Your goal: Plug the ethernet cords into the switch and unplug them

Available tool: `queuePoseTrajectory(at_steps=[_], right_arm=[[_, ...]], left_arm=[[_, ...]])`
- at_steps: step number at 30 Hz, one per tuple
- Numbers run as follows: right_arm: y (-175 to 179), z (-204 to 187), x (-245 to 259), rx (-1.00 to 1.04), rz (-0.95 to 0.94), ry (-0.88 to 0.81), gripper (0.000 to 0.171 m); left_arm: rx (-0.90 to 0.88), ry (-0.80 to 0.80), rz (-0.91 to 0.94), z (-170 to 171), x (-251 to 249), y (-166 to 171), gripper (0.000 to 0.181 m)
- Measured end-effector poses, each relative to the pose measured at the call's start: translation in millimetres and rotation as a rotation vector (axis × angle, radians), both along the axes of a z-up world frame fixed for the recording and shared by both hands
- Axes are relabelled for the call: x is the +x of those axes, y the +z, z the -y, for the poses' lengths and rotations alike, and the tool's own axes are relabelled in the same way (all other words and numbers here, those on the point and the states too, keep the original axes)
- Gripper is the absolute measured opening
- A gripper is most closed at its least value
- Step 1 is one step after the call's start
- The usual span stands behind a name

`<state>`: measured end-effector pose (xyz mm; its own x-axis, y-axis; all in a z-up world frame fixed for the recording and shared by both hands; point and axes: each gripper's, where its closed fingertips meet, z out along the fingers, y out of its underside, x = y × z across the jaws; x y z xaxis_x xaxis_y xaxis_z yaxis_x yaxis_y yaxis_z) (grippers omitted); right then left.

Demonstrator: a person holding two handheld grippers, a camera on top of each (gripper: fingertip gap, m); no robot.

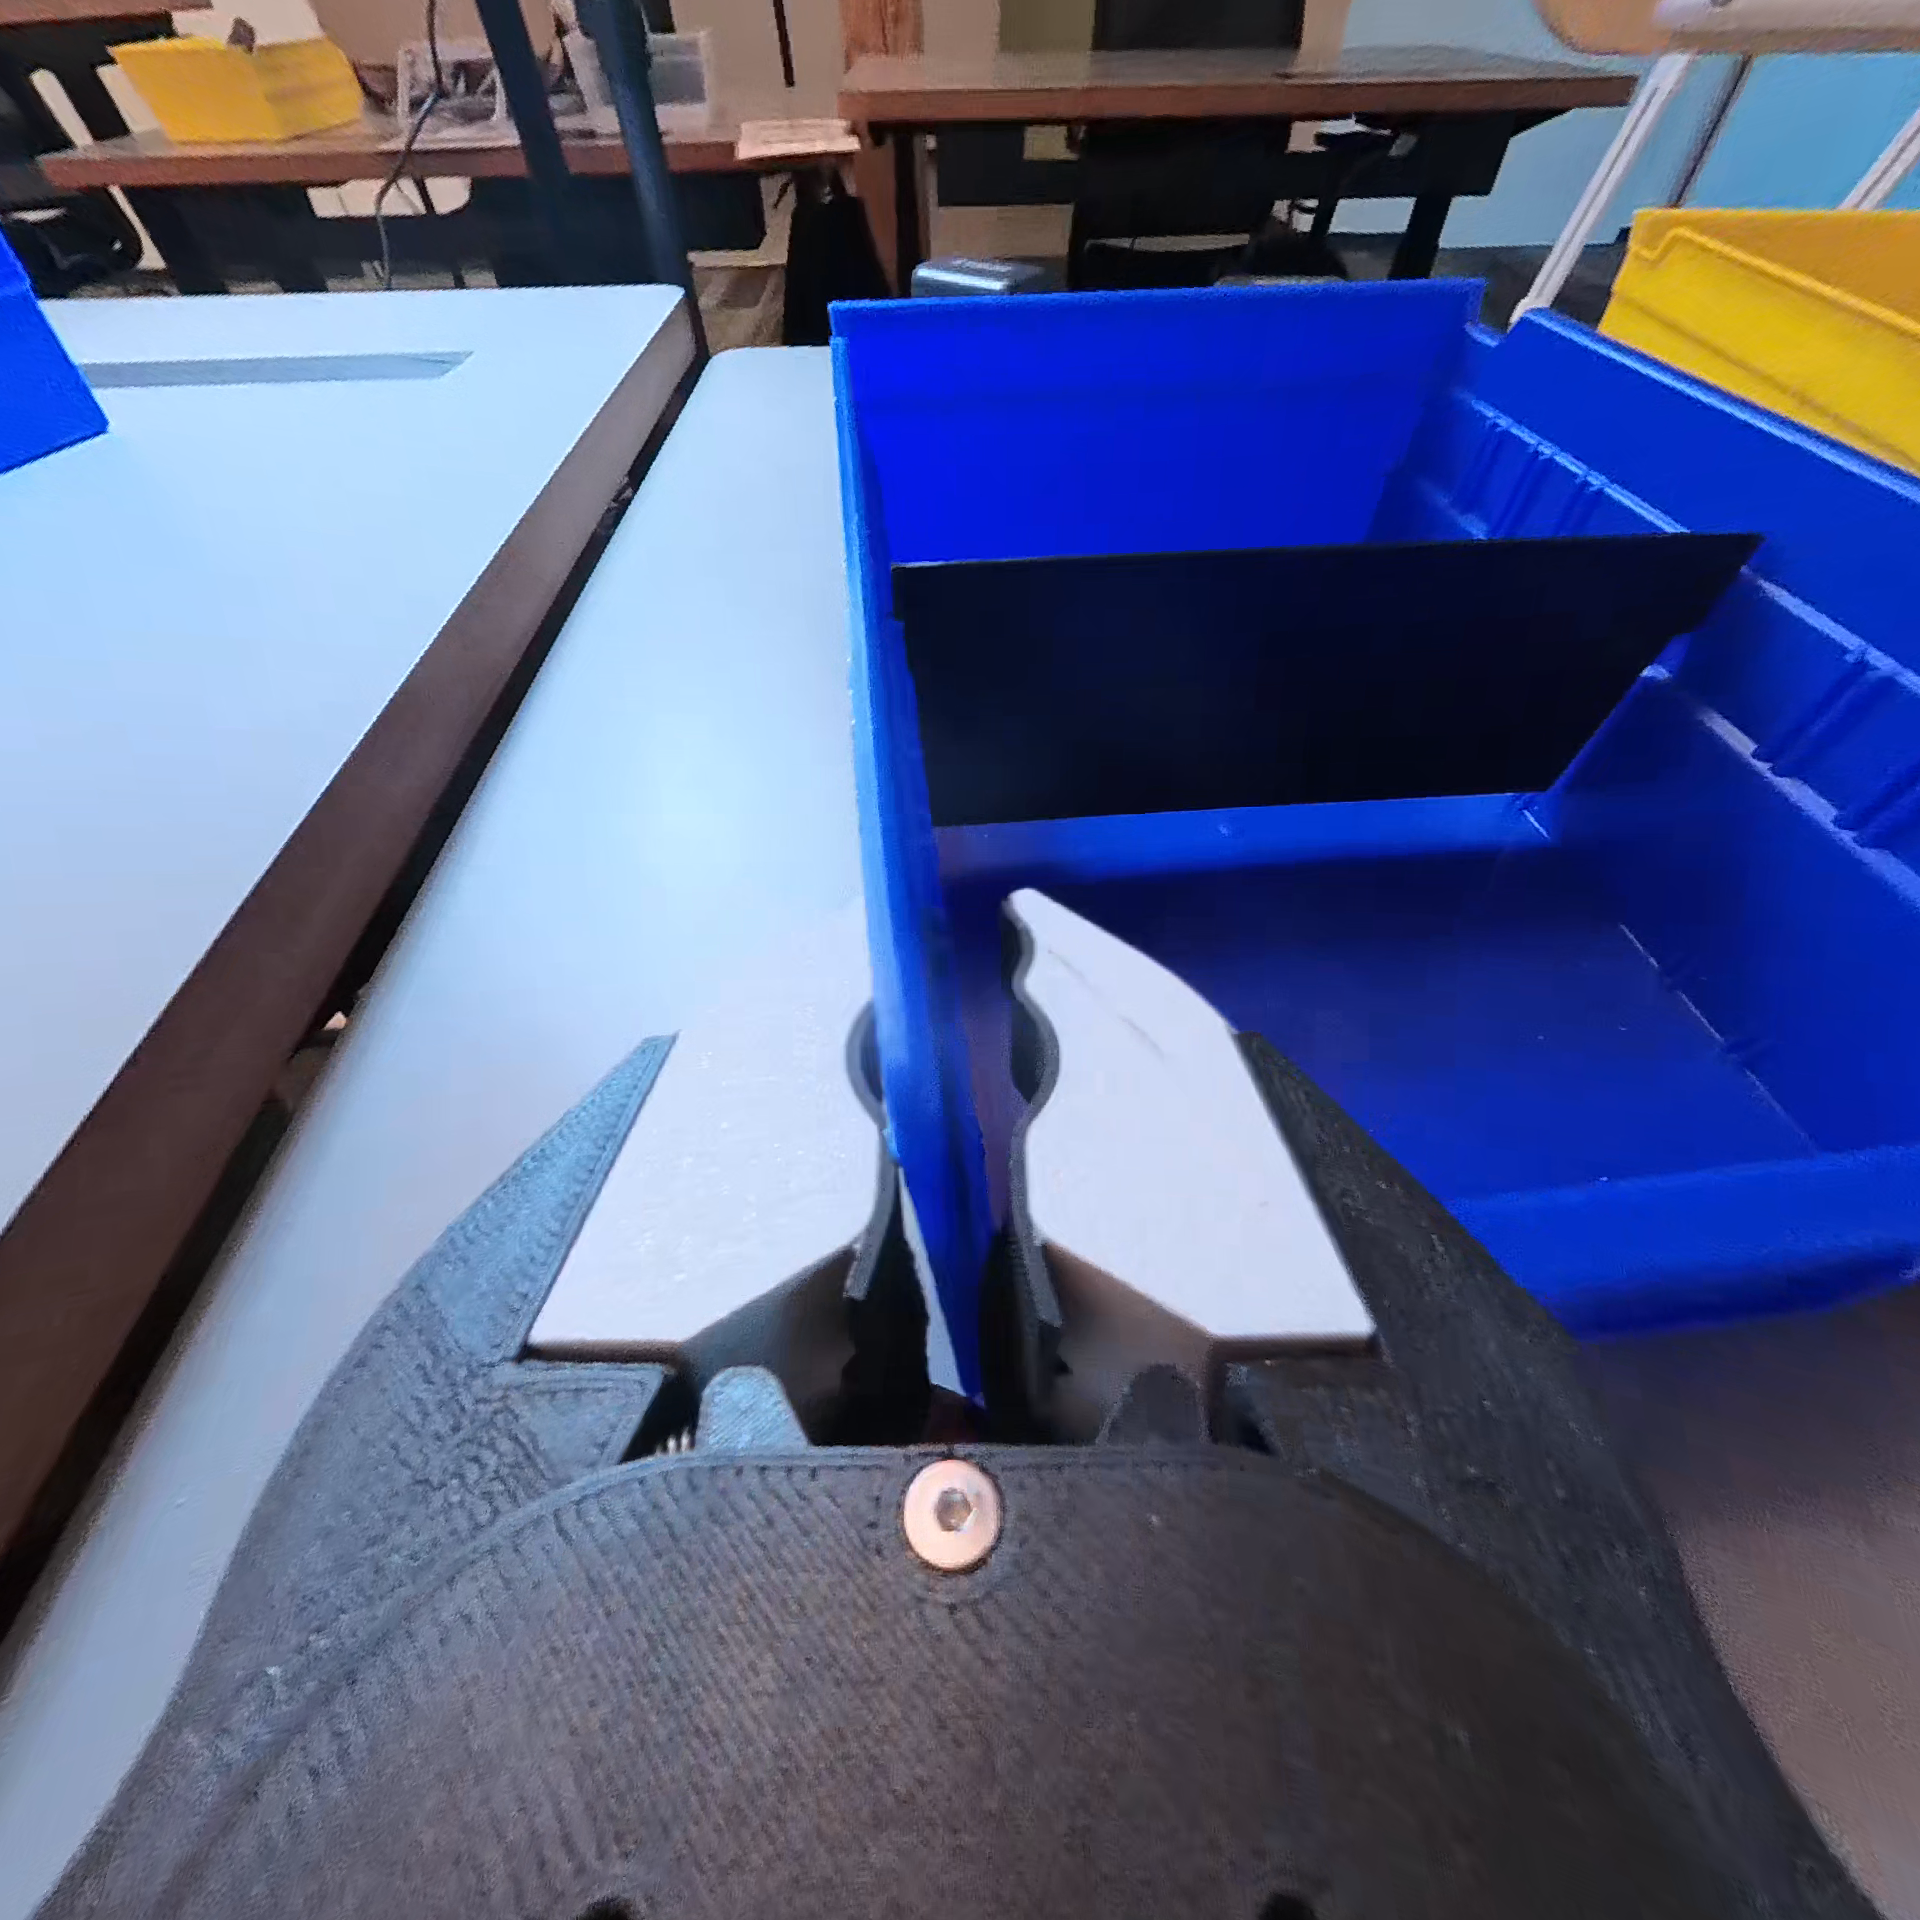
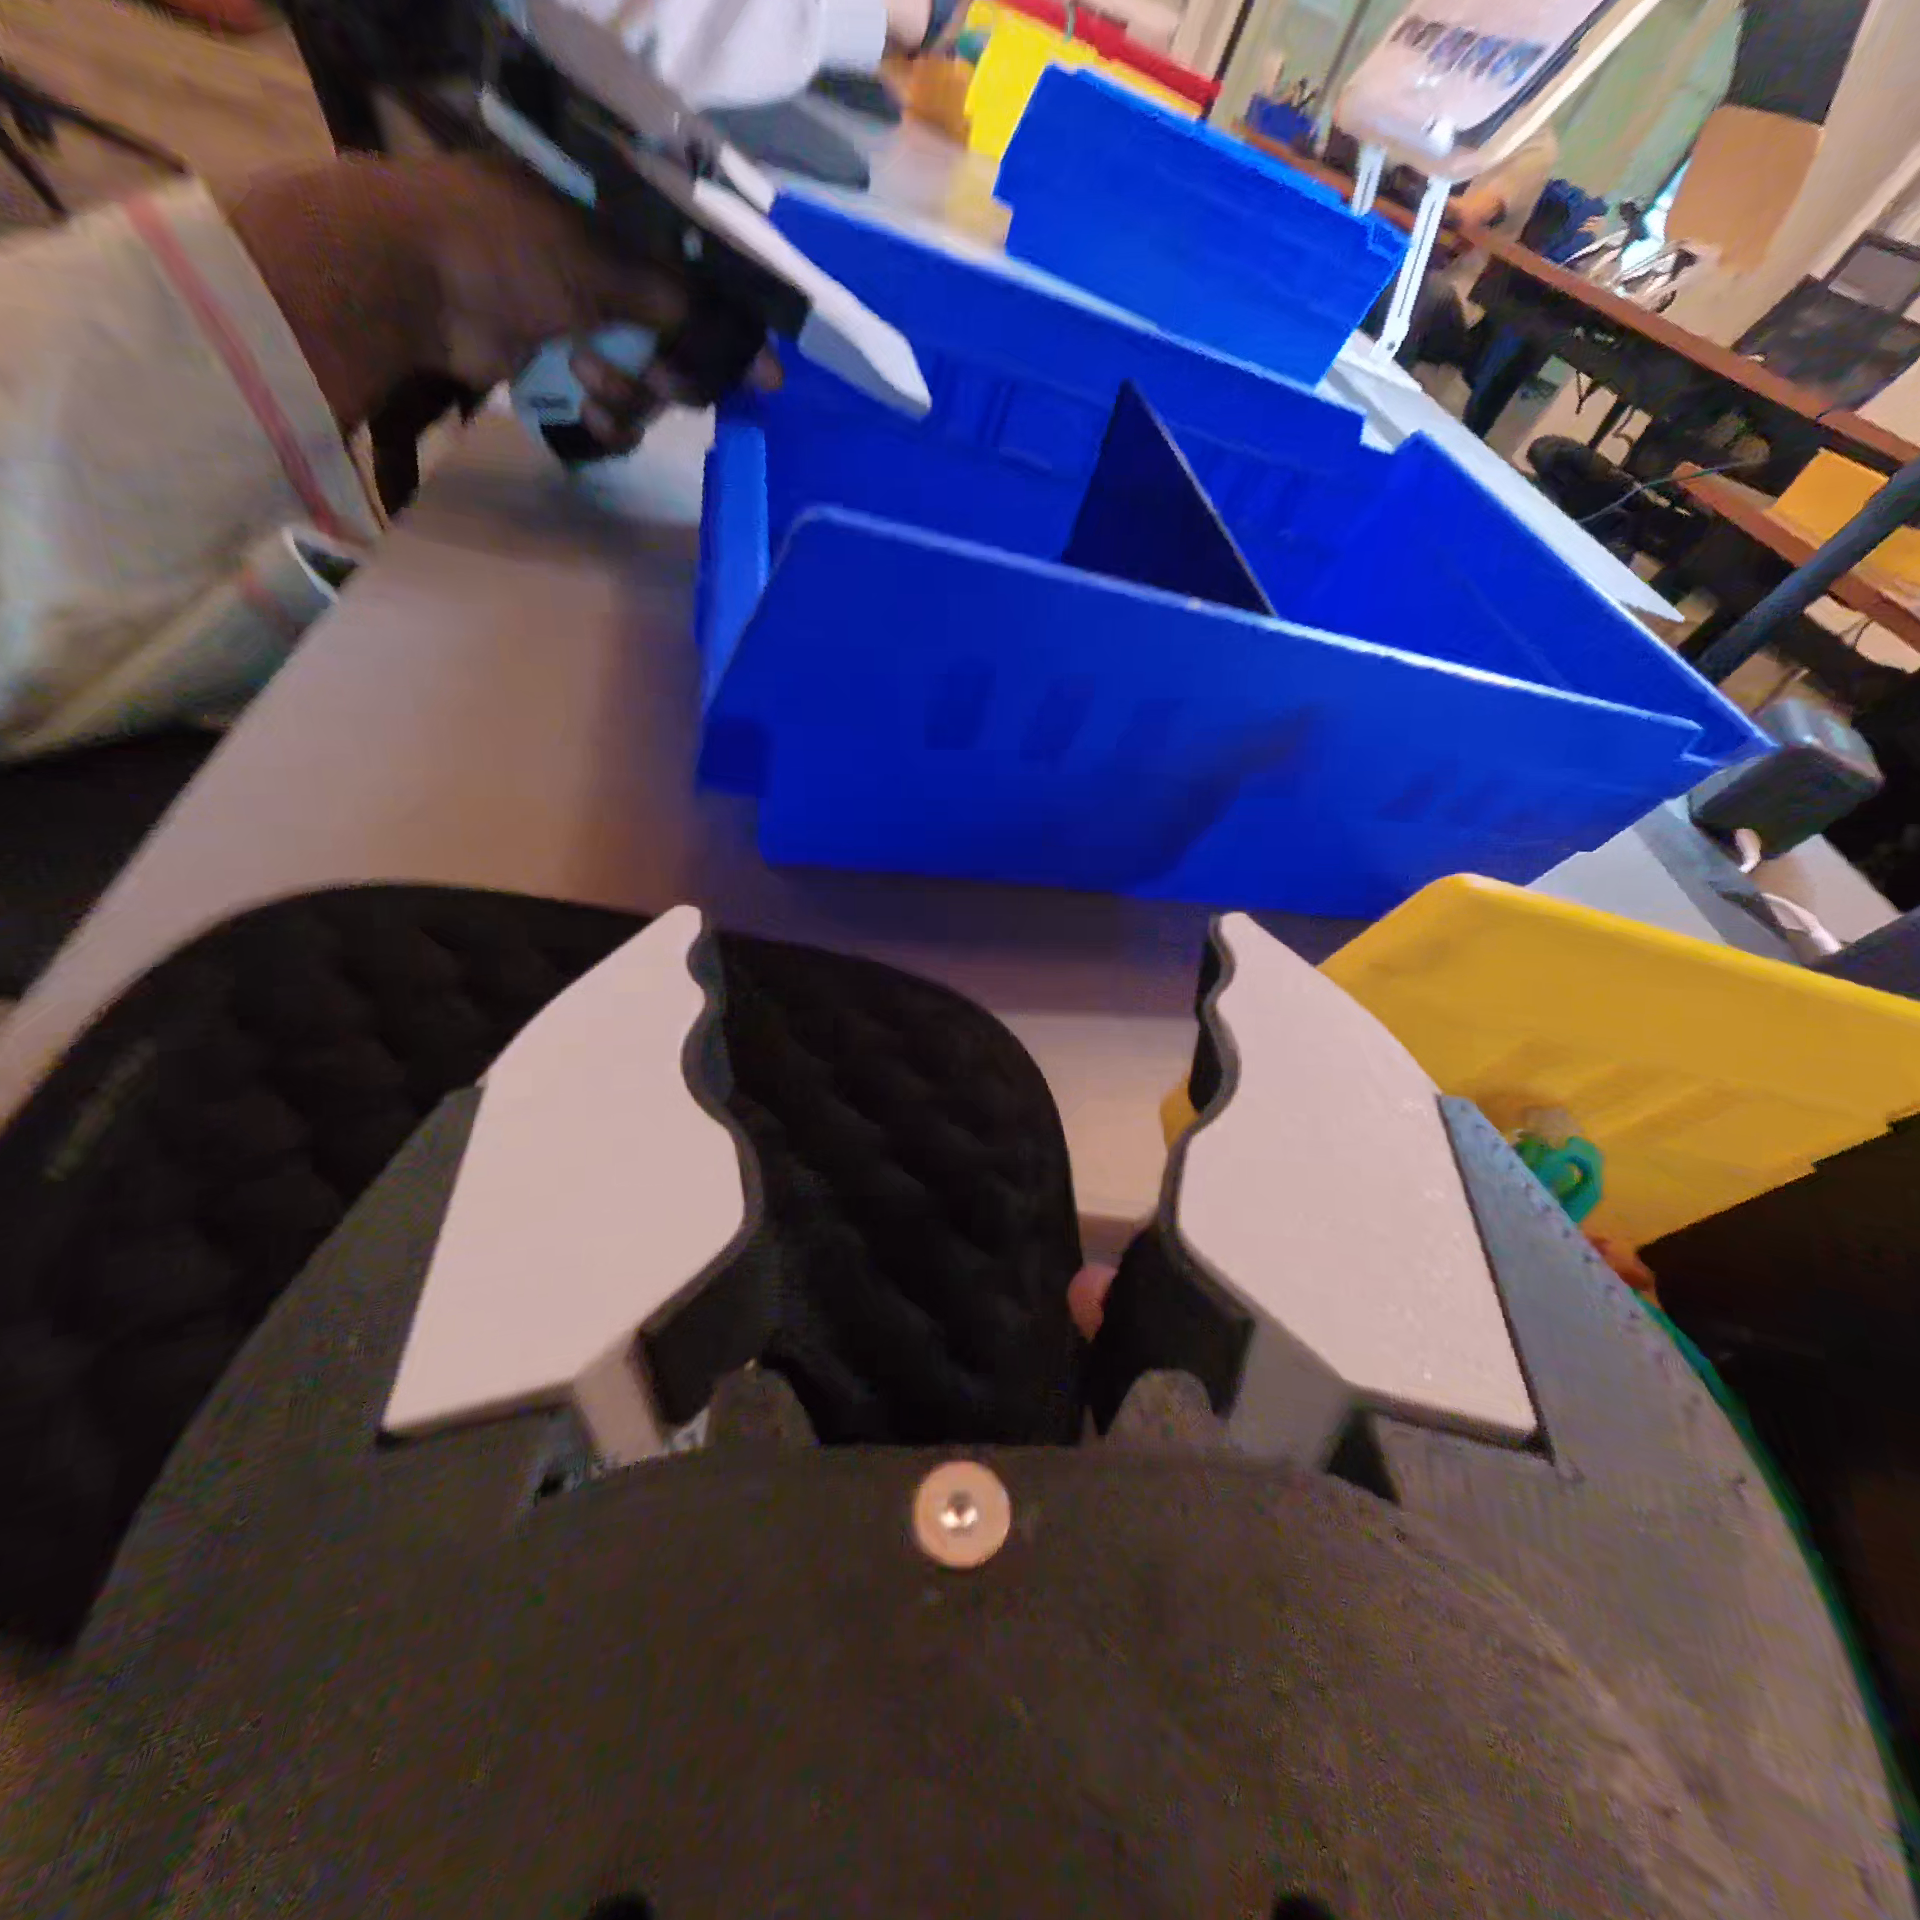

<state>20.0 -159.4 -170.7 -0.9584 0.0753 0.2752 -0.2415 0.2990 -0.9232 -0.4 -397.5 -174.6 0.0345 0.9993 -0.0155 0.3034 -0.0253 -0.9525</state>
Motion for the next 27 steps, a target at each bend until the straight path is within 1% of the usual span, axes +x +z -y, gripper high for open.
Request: queuePoseTrajectory(at_steps=[2,3,5,6,8,10,14,16,17,18,23,25,27], right_arm=[[10.1,12.3,12.9,-0.072,0.105,-0.018,0.097],[6.1,17.4,15.8,-0.037,0.109,-0.051,0.095],[-9.2,24.3,18.2,0.102,0.038,-0.118,0.104],[-13.0,27.7,20.8,0.143,0.018,-0.136,0.102],[-11.6,34.1,21.6,0.16,-0.009,-0.166,0.099],[-3.0,38.4,16.0,0.117,0.014,-0.202,0.092],[11.5,47.6,-0.5,0.013,0.193,-0.275,0.088],[12.4,46.3,-9.1,-0.018,0.253,-0.324,0.079],[12.5,44.8,-13.3,-0.029,0.275,-0.343,0.069],[12.1,44.3,-15.3,-0.03,0.299,-0.35,0.066],[6.7,41.8,-25.3,0.016,0.296,-0.404,0.05],[4.7,40.4,-23.0,0.02,0.317,-0.392,0.04],[5.3,39.8,-21.0,0.01,0.326,-0.38,0.039]], left_arm=[[-0.005,0.023,0.032,3.3,0.9,-2.1,0.008],[-0.024,0.029,0.058,3.9,1.8,-3.8,0.006],[-0.052,0.022,0.089,2.0,3.0,-4.3,0.006],[-0.064,0.027,0.096,1.5,2.6,-2.7,0.006],[-0.095,0.032,0.102,-0.8,1.4,2.9,0.006],[-0.116,0.039,0.083,-5.0,0.4,14.4,0.006],[-0.209,0.07,0.065,-17.3,0.7,36.9,0.006],[-0.247,0.104,0.063,-20.1,1.8,44.8,0.006],[-0.264,0.117,0.068,-20.6,3.1,47.2,0.006],[-0.275,0.124,0.065,-21.9,4.2,50.2,0.006],[-0.382,0.19,0.057,-28.1,10.3,71.1,0.005],[-0.415,0.22,-0.009,-32.0,14.2,87.9,0.006],[-0.411,0.225,-0.108,-40.2,19.1,108.2,0.006]])
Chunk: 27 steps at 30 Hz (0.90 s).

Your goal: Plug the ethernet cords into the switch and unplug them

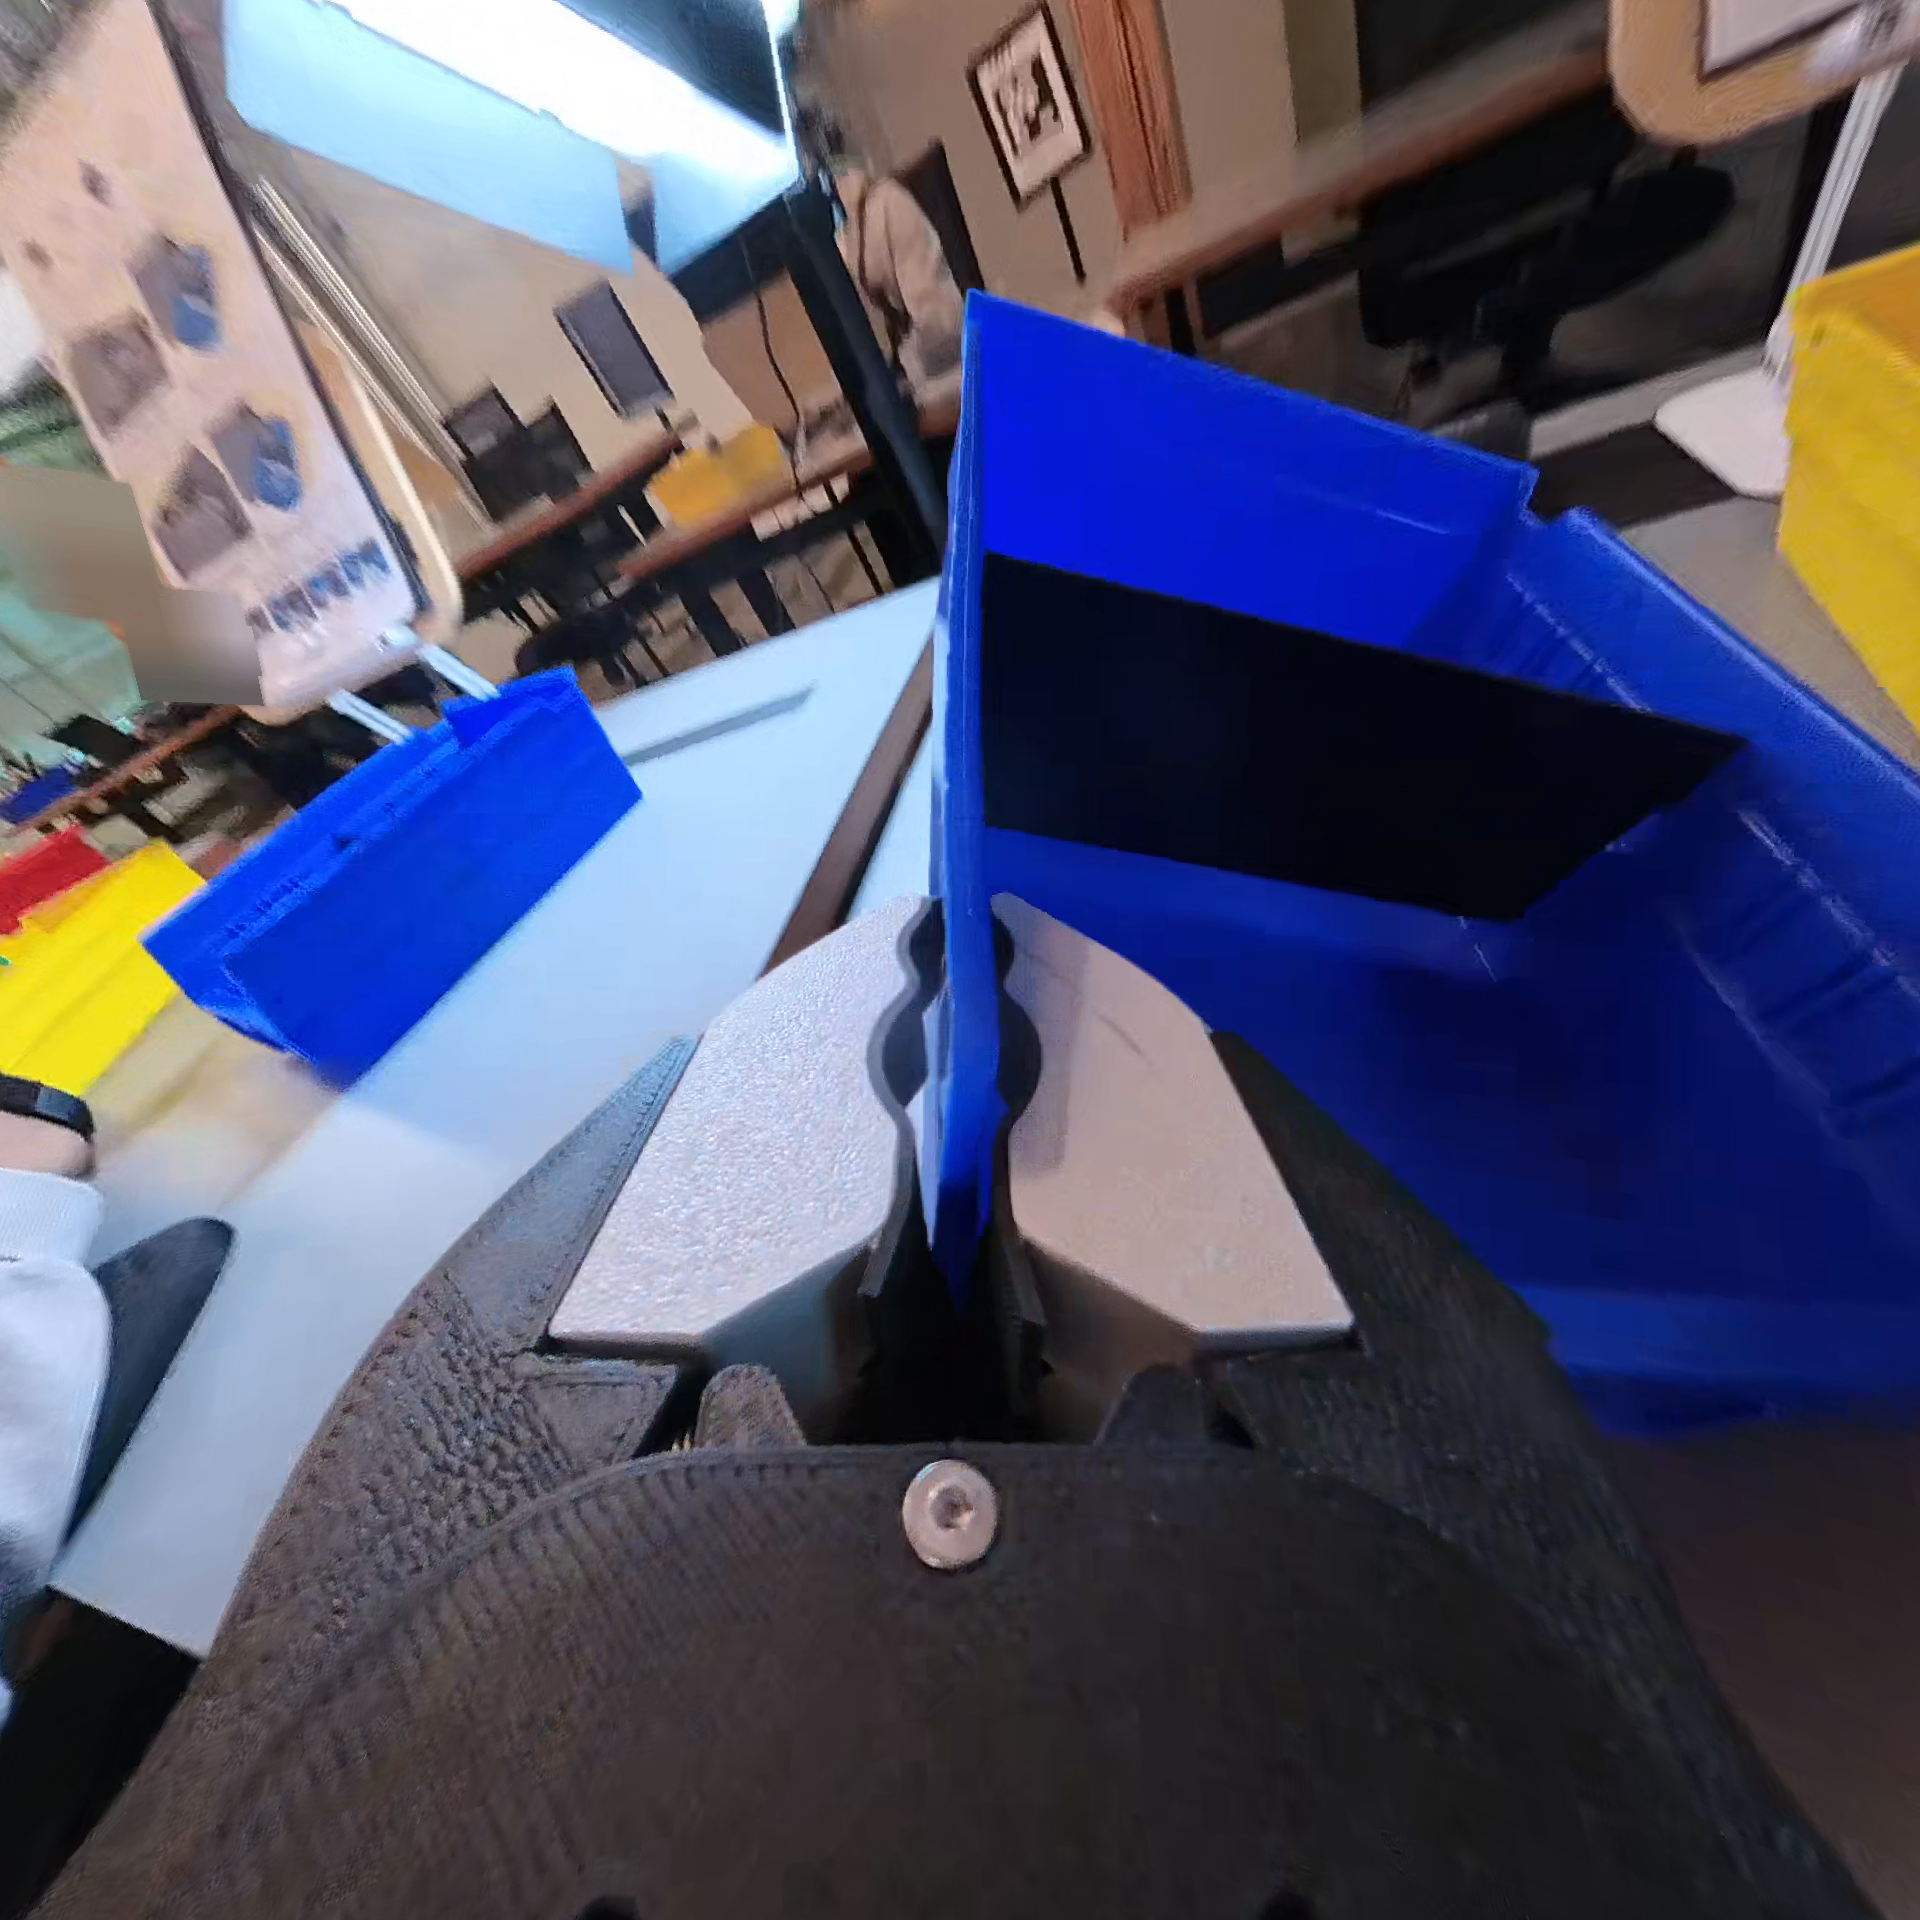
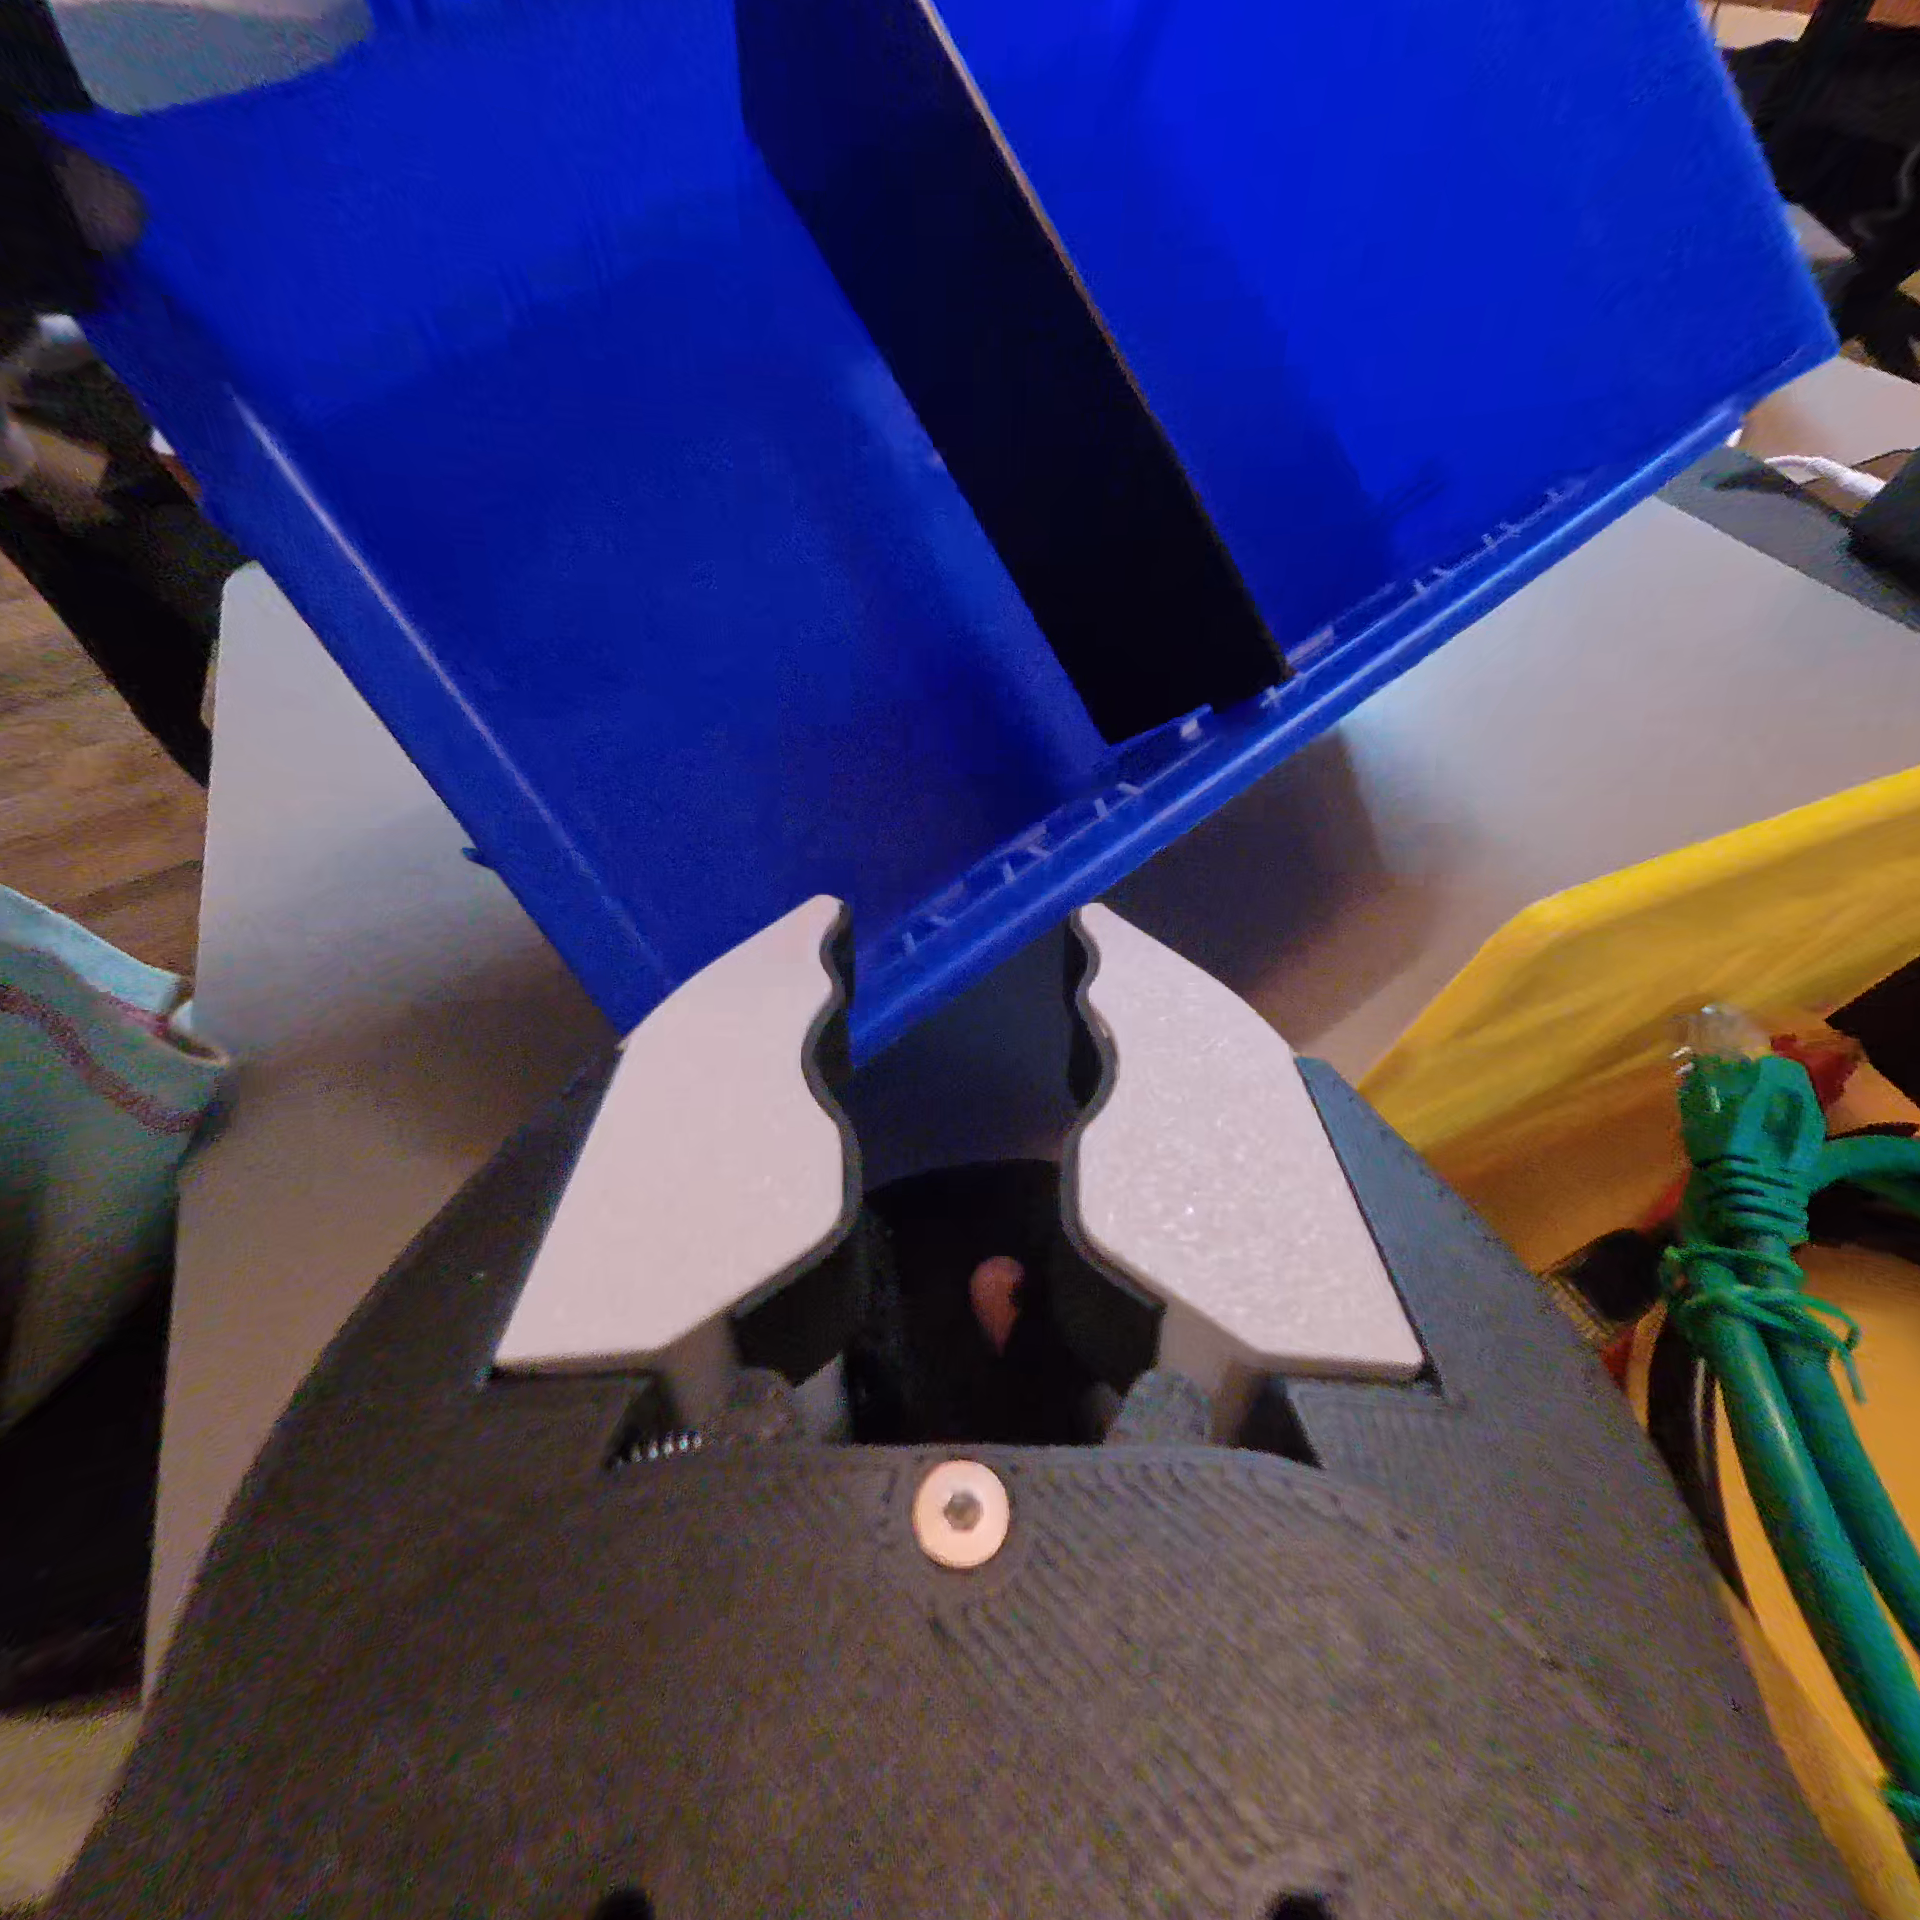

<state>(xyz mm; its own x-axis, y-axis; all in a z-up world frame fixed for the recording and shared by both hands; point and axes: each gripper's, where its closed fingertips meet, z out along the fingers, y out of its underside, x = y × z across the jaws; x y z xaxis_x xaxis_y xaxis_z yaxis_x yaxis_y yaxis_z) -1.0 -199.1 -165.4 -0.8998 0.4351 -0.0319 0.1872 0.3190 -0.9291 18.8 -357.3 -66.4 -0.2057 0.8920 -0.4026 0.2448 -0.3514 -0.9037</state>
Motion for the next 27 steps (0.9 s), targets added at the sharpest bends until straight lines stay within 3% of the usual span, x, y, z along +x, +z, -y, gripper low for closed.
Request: queuePoseTrajectory(at_steps=[6,10,14,19,23,27], right_arm=[[17.0,-1.2,11.8,-0.105,0.034,0.058,0.039],[70.4,-32.3,0.6,-0.253,-0.214,-0.058,0.025],[129.6,-97.3,5.6,-0.363,-0.5,-0.212,0.014],[170.4,-196.0,31.1,-0.305,-0.788,-0.444,0.013],[181.9,-289.8,48.7,-0.211,-0.864,-0.659,0.013],[161.5,-380.8,52.5,-0.14,-0.773,-0.841,0.013]], left_arm=[[-0.137,0.025,-0.278,-27.2,15.6,55.7,0.006],[-0.111,-0.039,-0.544,-61.0,30.2,93.1,0.007],[0.063,-0.201,-0.765,-105.1,37.8,115.3,0.008],[0.233,-0.425,-0.91,-186.2,33.1,131.3,0.009],[0.319,-0.614,-0.836,-276.8,10.2,137.6,0.009],[0.348,-0.784,-0.678,-376.7,-20.7,123.1,0.01]])
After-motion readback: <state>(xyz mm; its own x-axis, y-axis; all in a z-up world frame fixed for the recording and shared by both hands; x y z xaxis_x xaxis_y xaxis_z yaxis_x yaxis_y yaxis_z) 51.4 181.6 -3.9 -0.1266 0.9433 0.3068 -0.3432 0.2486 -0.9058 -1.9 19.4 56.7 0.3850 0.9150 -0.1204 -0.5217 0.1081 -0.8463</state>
